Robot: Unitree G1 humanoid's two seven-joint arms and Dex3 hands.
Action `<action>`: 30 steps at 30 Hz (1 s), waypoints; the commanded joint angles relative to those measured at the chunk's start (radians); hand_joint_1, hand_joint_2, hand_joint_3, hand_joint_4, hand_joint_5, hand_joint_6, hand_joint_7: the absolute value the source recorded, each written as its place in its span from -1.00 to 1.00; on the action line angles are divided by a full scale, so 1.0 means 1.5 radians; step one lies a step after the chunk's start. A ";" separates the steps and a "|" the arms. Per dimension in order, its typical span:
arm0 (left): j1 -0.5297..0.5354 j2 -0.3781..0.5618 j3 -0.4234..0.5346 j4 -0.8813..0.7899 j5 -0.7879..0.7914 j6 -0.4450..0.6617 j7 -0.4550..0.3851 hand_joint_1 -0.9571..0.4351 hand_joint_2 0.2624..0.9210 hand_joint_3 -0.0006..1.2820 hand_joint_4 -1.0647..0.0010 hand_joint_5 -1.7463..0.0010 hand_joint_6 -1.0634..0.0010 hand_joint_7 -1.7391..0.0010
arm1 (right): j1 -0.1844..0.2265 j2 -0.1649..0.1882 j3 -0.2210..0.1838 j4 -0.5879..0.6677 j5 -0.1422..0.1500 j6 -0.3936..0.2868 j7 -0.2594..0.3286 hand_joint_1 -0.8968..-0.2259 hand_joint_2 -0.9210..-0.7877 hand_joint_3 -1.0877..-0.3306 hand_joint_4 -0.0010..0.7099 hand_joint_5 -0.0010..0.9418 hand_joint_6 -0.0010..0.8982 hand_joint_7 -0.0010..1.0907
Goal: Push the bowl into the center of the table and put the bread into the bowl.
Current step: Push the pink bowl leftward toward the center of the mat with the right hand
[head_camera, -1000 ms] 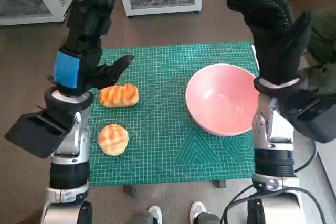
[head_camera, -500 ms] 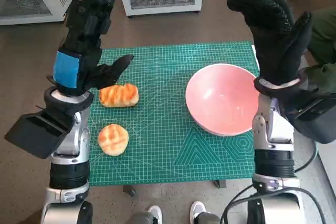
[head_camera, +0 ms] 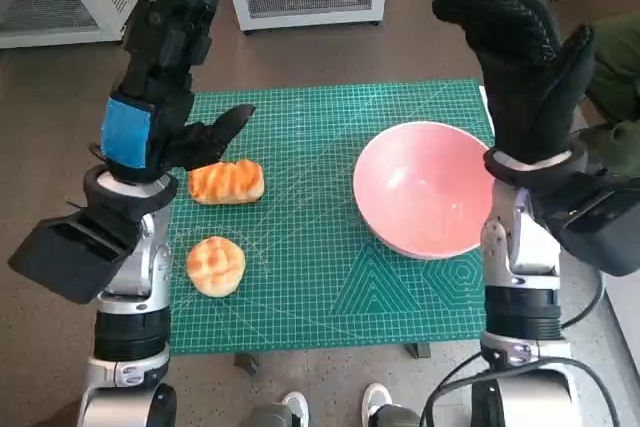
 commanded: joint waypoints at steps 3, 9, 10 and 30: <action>0.002 -0.002 0.000 -0.011 0.000 0.004 0.006 -0.41 1.00 -0.50 0.70 1.00 0.87 0.60 | 0.019 -0.009 -0.006 0.003 -0.002 0.007 0.003 -0.25 -1.00 -0.05 -0.17 -0.99 -0.49 -0.34; 0.002 -0.005 -0.002 -0.010 0.005 0.003 0.008 -0.41 1.00 -0.50 0.70 1.00 0.87 0.60 | 0.015 -0.043 -0.033 0.049 -0.012 -0.027 0.001 -0.26 -1.00 -0.10 -0.23 -1.00 -0.50 -0.33; 0.002 -0.005 -0.002 -0.010 0.005 0.003 0.007 -0.41 1.00 -0.50 0.70 1.00 0.87 0.60 | 0.012 -0.056 -0.045 0.081 -0.019 -0.042 -0.005 -0.26 -1.00 -0.11 -0.24 -1.00 -0.50 -0.33; -0.003 -0.010 -0.001 0.004 -0.002 0.002 0.006 -0.40 1.00 -0.49 0.70 1.00 0.88 0.59 | -0.042 -0.161 -0.131 0.462 -0.047 -0.106 -0.092 -0.24 -1.00 -0.15 -0.30 -1.00 -0.58 -0.37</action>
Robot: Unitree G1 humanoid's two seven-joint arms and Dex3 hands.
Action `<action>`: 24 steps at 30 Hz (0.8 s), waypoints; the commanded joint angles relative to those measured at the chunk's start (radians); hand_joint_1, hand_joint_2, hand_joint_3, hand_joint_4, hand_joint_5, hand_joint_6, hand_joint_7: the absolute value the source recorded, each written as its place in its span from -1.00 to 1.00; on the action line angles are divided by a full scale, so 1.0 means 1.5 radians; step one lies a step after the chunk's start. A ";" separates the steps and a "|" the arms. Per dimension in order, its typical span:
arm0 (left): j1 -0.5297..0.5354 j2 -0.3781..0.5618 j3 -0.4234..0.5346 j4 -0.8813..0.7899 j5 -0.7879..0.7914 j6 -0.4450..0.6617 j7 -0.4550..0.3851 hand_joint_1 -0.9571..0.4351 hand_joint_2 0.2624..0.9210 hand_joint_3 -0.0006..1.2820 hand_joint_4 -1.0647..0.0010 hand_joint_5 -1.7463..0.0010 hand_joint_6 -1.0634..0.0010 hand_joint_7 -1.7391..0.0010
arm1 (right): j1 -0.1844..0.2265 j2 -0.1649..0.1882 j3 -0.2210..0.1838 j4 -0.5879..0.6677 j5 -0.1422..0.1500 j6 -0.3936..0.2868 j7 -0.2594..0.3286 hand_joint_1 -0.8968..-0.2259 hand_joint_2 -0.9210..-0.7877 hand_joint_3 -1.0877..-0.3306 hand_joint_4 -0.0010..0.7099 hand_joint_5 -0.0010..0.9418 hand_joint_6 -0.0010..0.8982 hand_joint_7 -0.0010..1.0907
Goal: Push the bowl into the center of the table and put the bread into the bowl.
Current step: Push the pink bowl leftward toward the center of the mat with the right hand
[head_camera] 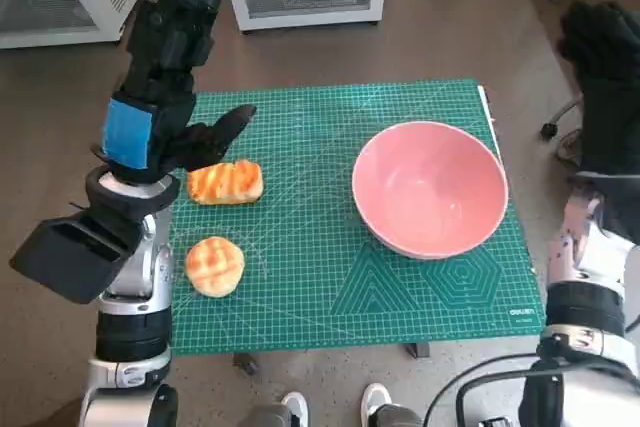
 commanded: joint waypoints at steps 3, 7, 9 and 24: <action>-0.006 0.000 0.002 0.004 -0.002 0.000 0.004 -0.40 1.00 -0.49 0.70 1.00 0.88 0.59 | -0.013 -0.011 -0.017 0.083 -0.002 0.012 -0.011 -0.21 -1.00 -0.18 -0.30 -0.99 -0.58 -0.36; -0.007 0.000 0.002 0.003 -0.002 0.002 0.004 -0.40 1.00 -0.49 0.70 1.00 0.88 0.59 | -0.013 -0.012 -0.024 0.116 -0.001 0.027 -0.011 -0.20 -1.00 -0.22 -0.27 -0.98 -0.57 -0.35; -0.008 0.000 0.002 0.004 -0.004 0.002 0.003 -0.40 1.00 -0.49 0.70 1.00 0.88 0.59 | -0.012 -0.011 -0.025 0.127 -0.004 0.033 -0.016 -0.20 -1.00 -0.23 -0.26 -0.98 -0.57 -0.34; -0.007 0.005 0.007 0.002 -0.015 0.004 -0.004 -0.39 1.00 -0.49 0.69 1.00 0.87 0.58 | 0.011 0.006 -0.012 0.180 -0.037 0.095 -0.068 0.03 -1.00 -0.32 -0.27 -0.99 -0.58 -0.28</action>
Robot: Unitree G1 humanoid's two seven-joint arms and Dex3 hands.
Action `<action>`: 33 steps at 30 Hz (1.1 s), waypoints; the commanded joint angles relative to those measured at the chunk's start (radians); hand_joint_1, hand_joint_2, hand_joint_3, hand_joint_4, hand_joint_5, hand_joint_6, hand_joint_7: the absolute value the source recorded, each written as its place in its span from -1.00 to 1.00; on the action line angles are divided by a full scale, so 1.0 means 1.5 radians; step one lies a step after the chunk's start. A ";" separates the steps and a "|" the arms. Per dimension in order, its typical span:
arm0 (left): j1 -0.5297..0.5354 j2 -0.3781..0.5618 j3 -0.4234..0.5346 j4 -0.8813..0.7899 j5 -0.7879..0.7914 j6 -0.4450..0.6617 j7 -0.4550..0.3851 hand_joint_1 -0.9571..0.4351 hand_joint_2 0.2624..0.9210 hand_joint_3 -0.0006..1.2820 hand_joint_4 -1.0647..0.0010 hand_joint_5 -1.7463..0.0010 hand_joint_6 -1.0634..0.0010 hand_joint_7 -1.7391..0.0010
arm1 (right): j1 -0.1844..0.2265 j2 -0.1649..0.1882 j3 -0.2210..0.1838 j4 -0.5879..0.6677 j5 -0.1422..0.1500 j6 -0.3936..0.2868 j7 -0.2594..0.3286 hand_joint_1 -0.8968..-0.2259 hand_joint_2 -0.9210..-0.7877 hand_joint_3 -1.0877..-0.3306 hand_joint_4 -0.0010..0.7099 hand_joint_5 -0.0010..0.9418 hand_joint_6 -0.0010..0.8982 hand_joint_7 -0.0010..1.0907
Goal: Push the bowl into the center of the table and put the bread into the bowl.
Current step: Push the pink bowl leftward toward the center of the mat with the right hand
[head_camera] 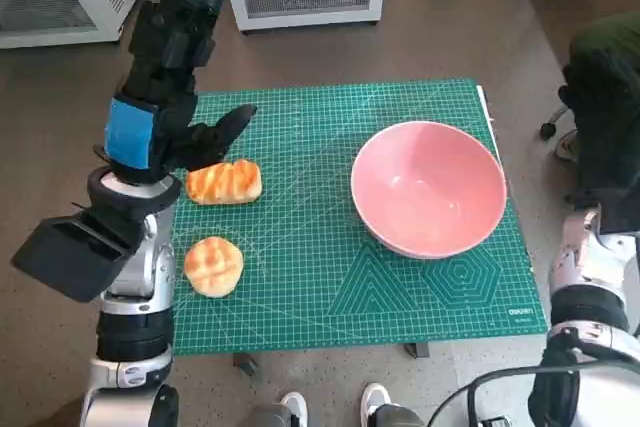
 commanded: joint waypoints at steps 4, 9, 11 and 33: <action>-0.004 0.007 0.007 -0.003 -0.017 0.007 -0.007 -0.40 1.00 -0.49 0.69 1.00 0.87 0.58 | 0.032 0.019 0.013 0.030 -0.035 0.047 -0.041 0.08 -1.00 -0.40 -0.24 -0.98 -0.57 -0.28; -0.002 0.011 0.008 -0.006 -0.021 0.009 -0.008 -0.40 1.00 -0.50 0.69 1.00 0.87 0.58 | 0.036 0.031 0.016 0.033 -0.043 0.066 -0.047 0.11 -1.00 -0.45 -0.24 -0.98 -0.55 -0.29; 0.000 0.012 0.008 -0.008 -0.022 0.011 -0.008 -0.40 1.00 -0.50 0.69 1.00 0.87 0.58 | 0.036 0.037 0.017 0.035 -0.046 0.075 -0.049 0.10 -1.00 -0.46 -0.23 -0.98 -0.54 -0.29; 0.013 0.024 0.014 -0.038 -0.013 0.030 -0.007 -0.39 1.00 -0.50 0.69 1.00 0.86 0.59 | 0.044 0.100 0.022 0.046 -0.051 0.122 -0.032 -0.08 -1.00 -0.26 -0.17 -0.99 -0.43 -0.45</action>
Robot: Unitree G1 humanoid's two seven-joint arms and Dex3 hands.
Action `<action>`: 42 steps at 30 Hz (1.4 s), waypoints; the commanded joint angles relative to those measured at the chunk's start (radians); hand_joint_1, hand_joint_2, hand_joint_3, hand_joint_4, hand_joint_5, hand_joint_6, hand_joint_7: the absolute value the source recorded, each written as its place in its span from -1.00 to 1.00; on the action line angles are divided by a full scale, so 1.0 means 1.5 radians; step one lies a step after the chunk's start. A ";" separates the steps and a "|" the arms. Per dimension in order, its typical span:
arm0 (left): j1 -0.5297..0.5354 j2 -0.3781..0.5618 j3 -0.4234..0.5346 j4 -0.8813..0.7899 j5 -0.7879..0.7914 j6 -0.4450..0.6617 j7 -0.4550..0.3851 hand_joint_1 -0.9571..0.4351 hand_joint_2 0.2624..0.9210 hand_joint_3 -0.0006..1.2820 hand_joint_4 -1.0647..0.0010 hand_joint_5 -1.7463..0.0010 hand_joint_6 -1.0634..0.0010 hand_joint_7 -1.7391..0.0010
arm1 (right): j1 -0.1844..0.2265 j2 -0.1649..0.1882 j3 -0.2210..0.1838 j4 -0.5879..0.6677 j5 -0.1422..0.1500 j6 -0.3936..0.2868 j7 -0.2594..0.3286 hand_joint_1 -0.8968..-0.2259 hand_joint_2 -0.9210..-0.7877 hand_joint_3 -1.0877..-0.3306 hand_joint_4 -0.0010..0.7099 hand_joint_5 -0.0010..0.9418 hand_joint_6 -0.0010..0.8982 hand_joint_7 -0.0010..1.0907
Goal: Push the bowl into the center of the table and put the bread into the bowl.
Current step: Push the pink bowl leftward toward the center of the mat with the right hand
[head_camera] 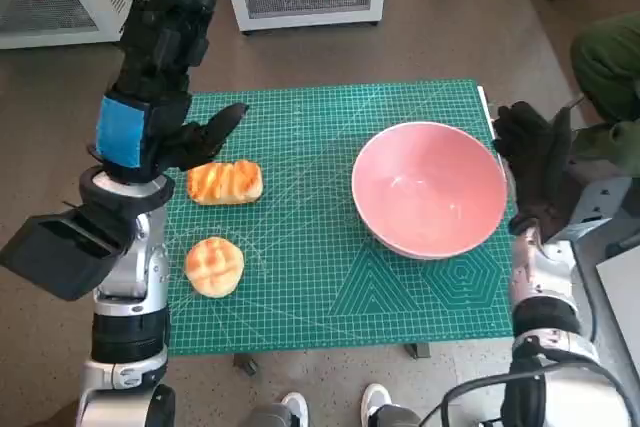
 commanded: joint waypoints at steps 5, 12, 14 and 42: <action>0.011 0.013 0.006 -0.025 0.004 0.011 0.003 -0.39 1.00 -0.50 0.69 1.00 0.86 0.59 | 0.021 0.027 0.007 0.011 -0.011 0.022 0.004 -0.11 -1.00 -0.23 -0.16 -0.99 -0.37 -0.53; 0.014 0.017 0.008 -0.028 0.004 0.013 0.003 -0.39 1.00 -0.50 0.69 1.00 0.85 0.60 | 0.019 0.042 0.012 0.011 -0.013 0.027 0.005 -0.11 -1.00 -0.24 -0.16 -0.99 -0.35 -0.56; 0.015 0.017 0.008 -0.029 0.005 0.014 0.004 -0.39 1.00 -0.50 0.69 1.00 0.85 0.60 | 0.017 0.045 0.010 0.011 -0.012 0.029 0.007 -0.11 -1.00 -0.24 -0.15 -0.99 -0.35 -0.57; 0.030 0.014 0.009 -0.052 0.017 0.023 0.021 -0.42 1.00 -0.51 0.68 0.99 0.83 0.62 | -0.006 0.123 0.008 0.001 -0.009 0.020 0.020 -0.11 -1.00 -0.35 -0.08 -0.99 -0.27 -0.61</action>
